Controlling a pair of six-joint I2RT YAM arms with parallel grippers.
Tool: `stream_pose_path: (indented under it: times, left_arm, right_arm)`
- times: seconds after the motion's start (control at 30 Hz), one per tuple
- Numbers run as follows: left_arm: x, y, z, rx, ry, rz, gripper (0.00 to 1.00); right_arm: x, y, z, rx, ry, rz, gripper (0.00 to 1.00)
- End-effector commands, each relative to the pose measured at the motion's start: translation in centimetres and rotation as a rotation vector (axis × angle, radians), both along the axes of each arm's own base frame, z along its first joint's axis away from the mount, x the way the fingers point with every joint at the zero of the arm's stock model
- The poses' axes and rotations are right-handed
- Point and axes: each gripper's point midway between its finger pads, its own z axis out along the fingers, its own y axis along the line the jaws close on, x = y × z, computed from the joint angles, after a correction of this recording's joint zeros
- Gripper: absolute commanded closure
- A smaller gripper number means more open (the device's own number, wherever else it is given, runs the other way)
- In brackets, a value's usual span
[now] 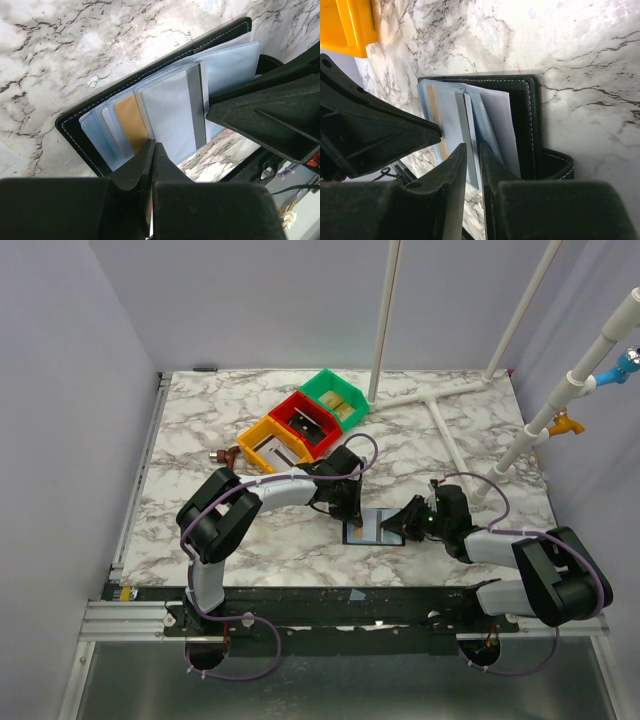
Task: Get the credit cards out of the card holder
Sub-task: Remove the credit card from the card holder.
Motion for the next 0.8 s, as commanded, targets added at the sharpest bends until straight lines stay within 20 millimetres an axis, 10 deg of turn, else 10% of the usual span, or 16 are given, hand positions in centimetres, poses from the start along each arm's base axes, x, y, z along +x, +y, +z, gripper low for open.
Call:
stream_pose_path:
  times: [0.0,0.77]
  left_arm:
    - [0.0,3.1,-3.5,0.159,0.023,0.039,1.0]
    - [0.0,3.8,-4.0,0.169,0.039,0.049,1.0]
  right_arm:
    - [-0.6,-0.1,-0.8,0.018,0.029,0.0,0.8]
    - [-0.5,-1.2,-1.7,0.012,0.05,-0.047,0.97]
